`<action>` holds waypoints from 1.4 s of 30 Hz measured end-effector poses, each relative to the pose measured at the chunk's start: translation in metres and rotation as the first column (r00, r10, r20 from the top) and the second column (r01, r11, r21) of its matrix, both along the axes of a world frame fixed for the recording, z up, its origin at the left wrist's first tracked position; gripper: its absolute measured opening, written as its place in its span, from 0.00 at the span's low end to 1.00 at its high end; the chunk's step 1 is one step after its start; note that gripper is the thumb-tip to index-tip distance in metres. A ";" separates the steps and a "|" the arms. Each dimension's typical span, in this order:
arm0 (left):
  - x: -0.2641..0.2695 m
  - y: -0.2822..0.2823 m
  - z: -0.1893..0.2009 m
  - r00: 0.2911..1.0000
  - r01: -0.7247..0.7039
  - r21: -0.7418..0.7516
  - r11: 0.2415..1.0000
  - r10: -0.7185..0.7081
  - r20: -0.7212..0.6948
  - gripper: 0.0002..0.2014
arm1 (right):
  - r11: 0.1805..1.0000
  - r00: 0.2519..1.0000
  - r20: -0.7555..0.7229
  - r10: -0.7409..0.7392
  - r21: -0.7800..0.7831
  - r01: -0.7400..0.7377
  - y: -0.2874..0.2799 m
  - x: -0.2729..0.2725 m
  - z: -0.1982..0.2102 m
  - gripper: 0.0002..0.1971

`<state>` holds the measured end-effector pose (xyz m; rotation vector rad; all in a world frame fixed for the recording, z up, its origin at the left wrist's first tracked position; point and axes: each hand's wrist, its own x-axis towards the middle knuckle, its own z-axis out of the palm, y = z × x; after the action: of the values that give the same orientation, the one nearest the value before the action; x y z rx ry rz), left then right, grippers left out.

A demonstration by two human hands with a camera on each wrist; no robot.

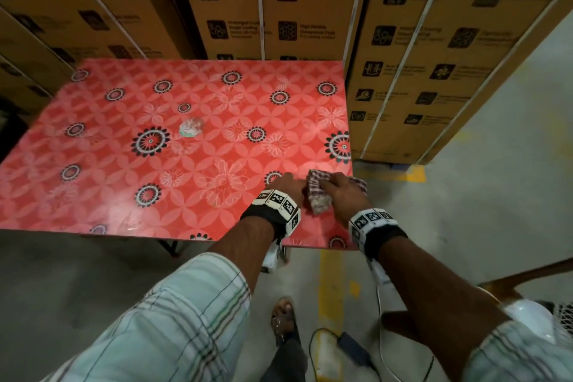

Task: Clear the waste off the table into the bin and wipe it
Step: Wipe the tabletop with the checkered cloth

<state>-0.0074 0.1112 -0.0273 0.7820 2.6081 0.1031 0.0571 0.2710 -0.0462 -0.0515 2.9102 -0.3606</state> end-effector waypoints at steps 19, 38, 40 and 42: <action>-0.102 0.025 -0.020 0.999 -0.005 0.061 0.998 0.008 -0.053 0.21 | 0.988 0.994 0.026 -0.110 -0.103 0.112 0.041 -0.127 0.004 0.25; -0.187 0.069 -0.026 0.987 -0.123 0.027 0.992 0.126 -0.102 0.24 | 1.000 0.999 0.053 -0.010 0.007 0.009 0.080 -0.243 0.010 0.35; -0.195 0.074 -0.022 0.983 -0.111 0.054 0.992 0.118 -0.138 0.22 | 1.000 0.998 0.053 -0.015 0.011 0.015 0.082 -0.264 0.012 0.35; -0.205 0.079 -0.019 0.984 -0.146 0.096 0.985 0.154 -0.086 0.20 | 1.000 0.997 0.076 -0.022 0.022 0.020 0.081 -0.262 0.009 0.35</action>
<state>-0.2124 0.1901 -0.0463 0.6331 2.7658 0.2339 -0.2051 0.3516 -0.0367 -0.0041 2.8409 -0.3278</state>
